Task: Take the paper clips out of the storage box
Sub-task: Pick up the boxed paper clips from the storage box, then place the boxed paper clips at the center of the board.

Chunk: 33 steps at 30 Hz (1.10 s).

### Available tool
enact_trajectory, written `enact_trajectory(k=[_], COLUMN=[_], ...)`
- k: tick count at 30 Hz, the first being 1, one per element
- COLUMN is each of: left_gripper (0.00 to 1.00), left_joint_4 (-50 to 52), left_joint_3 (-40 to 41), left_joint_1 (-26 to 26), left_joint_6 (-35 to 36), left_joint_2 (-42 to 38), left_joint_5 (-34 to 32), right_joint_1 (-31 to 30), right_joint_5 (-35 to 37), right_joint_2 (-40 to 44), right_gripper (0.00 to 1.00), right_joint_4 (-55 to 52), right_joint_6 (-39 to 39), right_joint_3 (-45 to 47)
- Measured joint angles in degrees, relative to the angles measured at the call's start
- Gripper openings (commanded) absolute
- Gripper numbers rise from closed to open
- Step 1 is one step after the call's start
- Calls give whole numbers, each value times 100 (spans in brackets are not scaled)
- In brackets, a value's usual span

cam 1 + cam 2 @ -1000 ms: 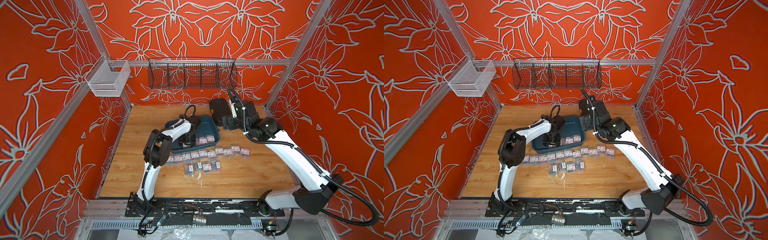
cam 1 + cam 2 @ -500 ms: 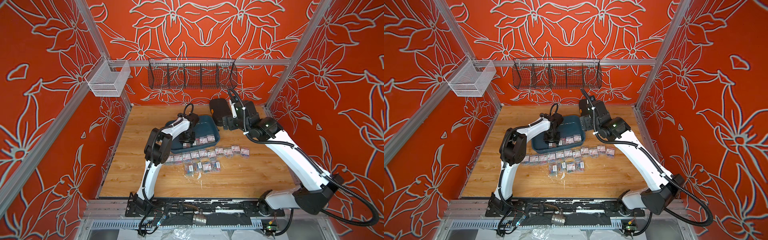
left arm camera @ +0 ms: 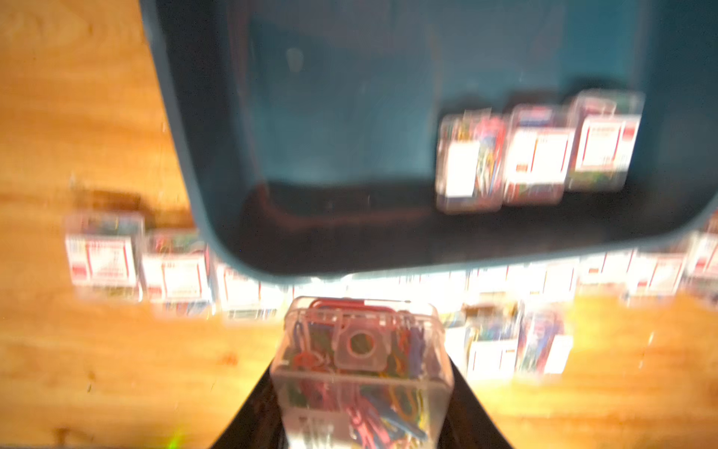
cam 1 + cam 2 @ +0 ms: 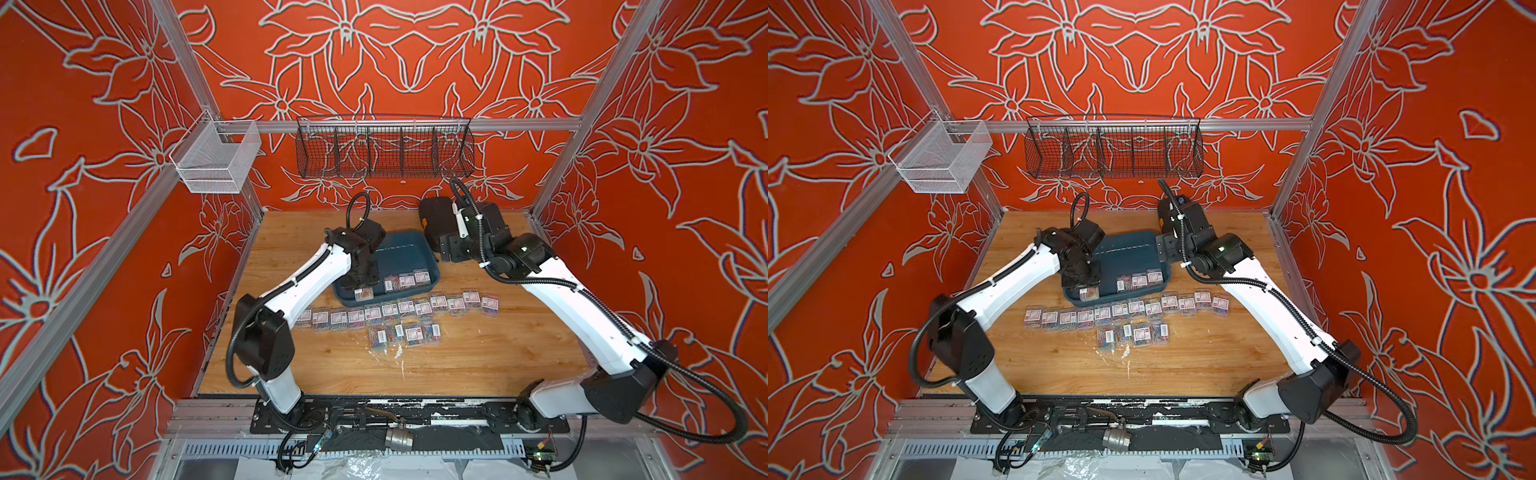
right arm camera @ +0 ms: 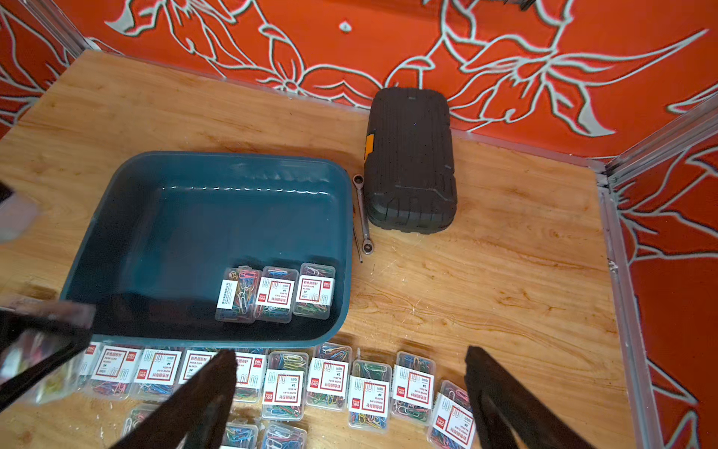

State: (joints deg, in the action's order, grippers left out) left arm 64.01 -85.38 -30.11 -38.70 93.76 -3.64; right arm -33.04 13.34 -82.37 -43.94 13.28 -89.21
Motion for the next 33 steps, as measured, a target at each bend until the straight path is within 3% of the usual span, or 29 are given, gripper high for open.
enact_trajectory(k=[9,15,22,33], left_gripper=[30,30,25,24], left_joint_4=[-321,-713,-1351,-1915], left_joint_3=[2358,3244,3716,3565], left_joint_1=[-485,-509,-516,-538], left_joint_6=[-863,-1191,-1349,-1335], left_joint_2=[-1244,-1731,-1517,-723], left_joint_5=[203,225,273,151], right_joint_1=[2,2,0,0], right_joint_5=[-398,-470,-485,-483], right_joint_2=[-415,-529,-531,-542], right_gripper=[89,88,88,88], right_joint_4=[-85,-149,-168,-245], right_joint_6=[28,24,20,-26], right_joint_3=[-9,-85,-85,-85])
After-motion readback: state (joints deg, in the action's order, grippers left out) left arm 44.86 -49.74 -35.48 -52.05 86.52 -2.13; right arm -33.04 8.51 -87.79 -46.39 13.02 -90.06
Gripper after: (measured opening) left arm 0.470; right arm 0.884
